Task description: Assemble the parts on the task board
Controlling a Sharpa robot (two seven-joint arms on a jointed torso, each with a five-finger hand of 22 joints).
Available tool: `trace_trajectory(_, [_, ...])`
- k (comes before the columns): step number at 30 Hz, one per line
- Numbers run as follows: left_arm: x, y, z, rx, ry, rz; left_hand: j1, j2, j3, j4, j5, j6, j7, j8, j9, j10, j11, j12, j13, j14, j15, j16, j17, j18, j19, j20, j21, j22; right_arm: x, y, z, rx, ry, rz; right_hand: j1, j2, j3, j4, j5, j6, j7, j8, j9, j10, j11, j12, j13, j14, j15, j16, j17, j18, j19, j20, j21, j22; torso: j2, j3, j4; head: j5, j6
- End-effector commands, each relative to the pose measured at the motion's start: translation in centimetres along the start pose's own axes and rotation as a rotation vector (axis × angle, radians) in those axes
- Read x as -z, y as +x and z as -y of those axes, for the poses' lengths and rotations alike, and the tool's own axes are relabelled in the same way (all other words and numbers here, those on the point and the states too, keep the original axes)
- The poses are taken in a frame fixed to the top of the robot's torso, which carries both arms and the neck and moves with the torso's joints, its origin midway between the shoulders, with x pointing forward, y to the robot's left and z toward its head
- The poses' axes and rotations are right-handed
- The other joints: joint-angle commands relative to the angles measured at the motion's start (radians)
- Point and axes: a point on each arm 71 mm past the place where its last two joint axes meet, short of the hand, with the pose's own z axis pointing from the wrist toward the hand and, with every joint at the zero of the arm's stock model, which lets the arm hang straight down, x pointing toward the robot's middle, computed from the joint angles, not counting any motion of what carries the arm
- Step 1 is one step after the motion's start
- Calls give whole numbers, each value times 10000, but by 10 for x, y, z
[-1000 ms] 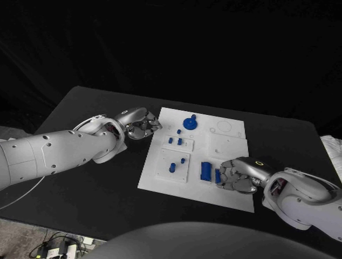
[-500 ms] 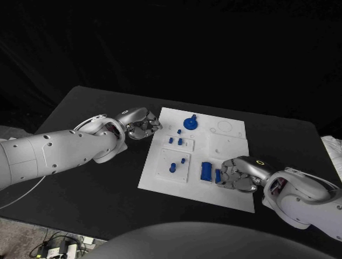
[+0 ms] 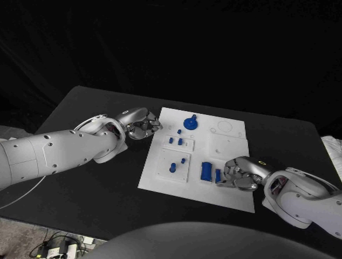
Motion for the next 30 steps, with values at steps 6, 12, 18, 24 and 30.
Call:
trace_trajectory(6, [0, 1, 1, 43, 22, -112, -38, -42, 59, 25, -36, 61, 15, 47, 14, 64, 6, -46, 14, -14, 0, -49, -10, 120, -25, 34, -60, 1852, 0, 6, 6, -731, 567, -790, 4, -411, -715, 210, -36, -139, 2, 88, 597, 1020, -84, 39, 2627, 1042, -106, 35, 2635, -58, 159, -109, -81, 2110, -2, 0, -4, 34, 0])
trace_trajectory(12, [0, 1, 1, 43, 14, -117, -40, -44, 59, 25, -37, 63, 16, 50, 15, 66, 6, -46, 14, -15, 2, -51, -11, 122, -30, 35, -71, 1848, 3, 4, 4, -791, 175, -612, 310, -495, -1499, 728, -34, -195, -8, 287, 603, 1020, -87, 39, 2627, 1042, -112, 35, 2635, -68, 173, -113, -49, 2122, -1, 3, -6, 44, 0])
trace_trajectory(18, [0, 1, 1, 42, -1, -119, -44, -45, 59, 25, -38, 66, 17, 54, 16, 69, 7, -45, 15, -22, 5, -62, -28, 123, -33, 36, -78, 1847, 6, 2, 2, -1016, -15, -458, 519, -323, -1727, 1109, -31, -348, -9, 248, 547, 1020, -92, 39, 2627, 1042, -110, 35, 2635, -69, 176, -116, -42, 2124, 1, 1, -14, 55, 0])
trace_trajectory(24, [0, 1, 0, 41, -25, -123, -46, -46, 60, 25, -39, 68, 18, 57, 17, 72, 7, -45, 15, -27, 6, -70, -40, 125, -37, 37, -87, 1844, 8, 0, 1, -1436, -156, -299, 1009, 342, -1610, 1022, 1196, -382, 8, 212, 463, 1020, -72, 39, 2627, 1042, -87, 35, 2635, -67, 172, -100, -43, 2124, 0, 3, -9, 54, 0])
trace_trajectory(30, [0, 2, 0, 46, -35, -145, -50, -48, 61, 25, -40, 71, 18, 62, 18, 75, 8, -45, 16, -36, 8, -82, -58, 127, -42, 39, -98, 1841, 8, 0, 2, -1632, -217, -250, 1406, 638, -1305, 911, 4622, -388, -16, -63, 235, 1020, -94, 39, 2627, 1042, -101, 35, 2635, -58, 143, -108, -66, 2114, 2, 3, -8, 38, 0])
